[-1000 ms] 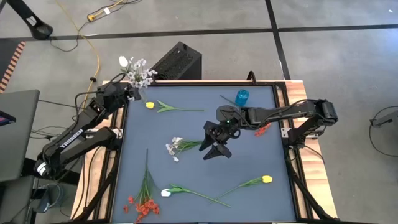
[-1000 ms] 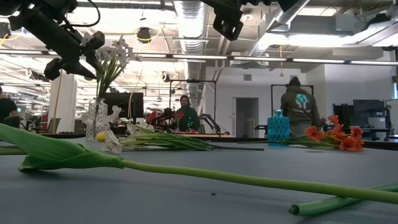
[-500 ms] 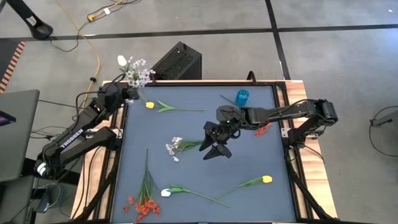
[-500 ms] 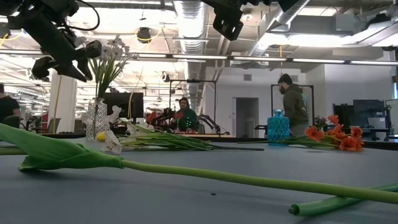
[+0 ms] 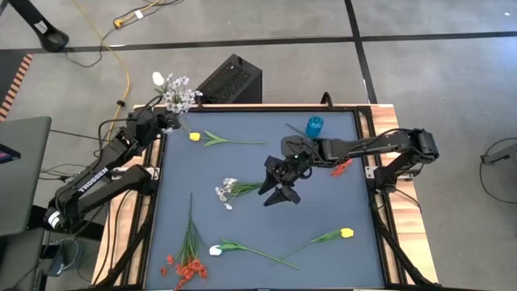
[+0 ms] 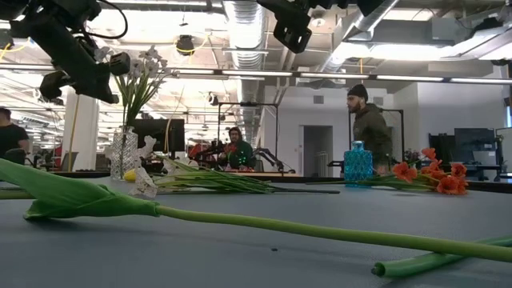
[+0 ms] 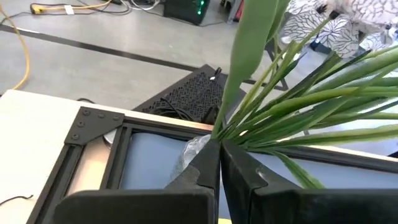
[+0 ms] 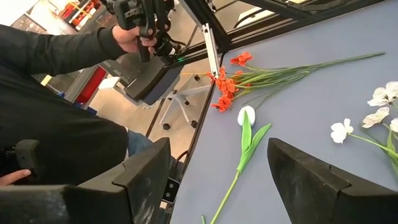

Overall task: Sort flowers into vase by color
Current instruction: Put the top white flower into the transparent vase

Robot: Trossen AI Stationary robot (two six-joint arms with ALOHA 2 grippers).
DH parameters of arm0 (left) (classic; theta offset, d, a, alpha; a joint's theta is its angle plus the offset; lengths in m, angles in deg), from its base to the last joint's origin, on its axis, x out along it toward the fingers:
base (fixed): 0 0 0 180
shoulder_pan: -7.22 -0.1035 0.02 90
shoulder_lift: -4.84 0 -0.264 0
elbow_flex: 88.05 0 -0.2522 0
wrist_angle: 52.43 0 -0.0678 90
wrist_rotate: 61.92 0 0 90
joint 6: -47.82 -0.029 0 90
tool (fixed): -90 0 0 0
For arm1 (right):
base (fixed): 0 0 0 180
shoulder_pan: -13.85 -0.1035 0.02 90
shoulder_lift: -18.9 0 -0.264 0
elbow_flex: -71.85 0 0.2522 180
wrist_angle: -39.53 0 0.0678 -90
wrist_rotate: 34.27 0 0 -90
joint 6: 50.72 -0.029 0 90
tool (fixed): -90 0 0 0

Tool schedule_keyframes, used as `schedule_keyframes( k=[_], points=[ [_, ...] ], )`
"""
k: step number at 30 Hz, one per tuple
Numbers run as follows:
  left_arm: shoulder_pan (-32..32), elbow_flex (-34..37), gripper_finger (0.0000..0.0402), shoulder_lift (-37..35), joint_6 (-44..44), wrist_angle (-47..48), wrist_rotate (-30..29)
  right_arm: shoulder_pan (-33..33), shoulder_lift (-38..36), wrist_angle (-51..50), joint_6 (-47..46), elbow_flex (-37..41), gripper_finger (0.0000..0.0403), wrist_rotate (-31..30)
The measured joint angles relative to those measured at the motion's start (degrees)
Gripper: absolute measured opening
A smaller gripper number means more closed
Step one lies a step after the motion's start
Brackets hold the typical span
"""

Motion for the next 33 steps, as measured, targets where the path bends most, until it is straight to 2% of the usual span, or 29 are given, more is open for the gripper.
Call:
schedule_keyframes(
  k=[6, 15, 19, 23, 28, 31, 33],
  points=[
    [0.0, 0.0, 0.0, -0.04, 3.66, -2.15, 1.55, 0.0, 0.0, 0.0, 0.0, 0.0, 0.0296, -0.02],
    [0.0, 0.0, 0.0, -0.02, 7.47, -1.5, 0.22, 0.0, 0.0, 0.0, -0.02, 0.0, 0.0296, -0.03],
    [0.01, 0.0, 0.0, -0.01, 12.3, -0.65, 0.56, 0.0, 0.0, 0.01, -0.02, 0.0, 0.0296, -0.04],
    [0.0, 0.0, 0.0, 0.02, 21.55, 0.59, 3.62, 0.0, 0.0, 0.96, 0.44, 0.0, 0.0296, -0.55],
    [0.02, 0.0, 0.0, 0.02, 25.61, 2.37, 6.98, 0.9, 0.06, 12.78, 7.04, 0.0, 0.0296, -8.72],
    [0.0, 0.0, 0.0, 0.02, 26.67, 3.41, 7.76, 2.25, 1.43, 22.77, 15.94, -0.02, 0.0296, -16.46],
    [0.02, 0.0, 0.0, 0.02, 26.81, 3.41, 7.8, 3.69, 3.85, 29.55, 22.35, -0.12, 0.0296, -18.23]
  ],
)
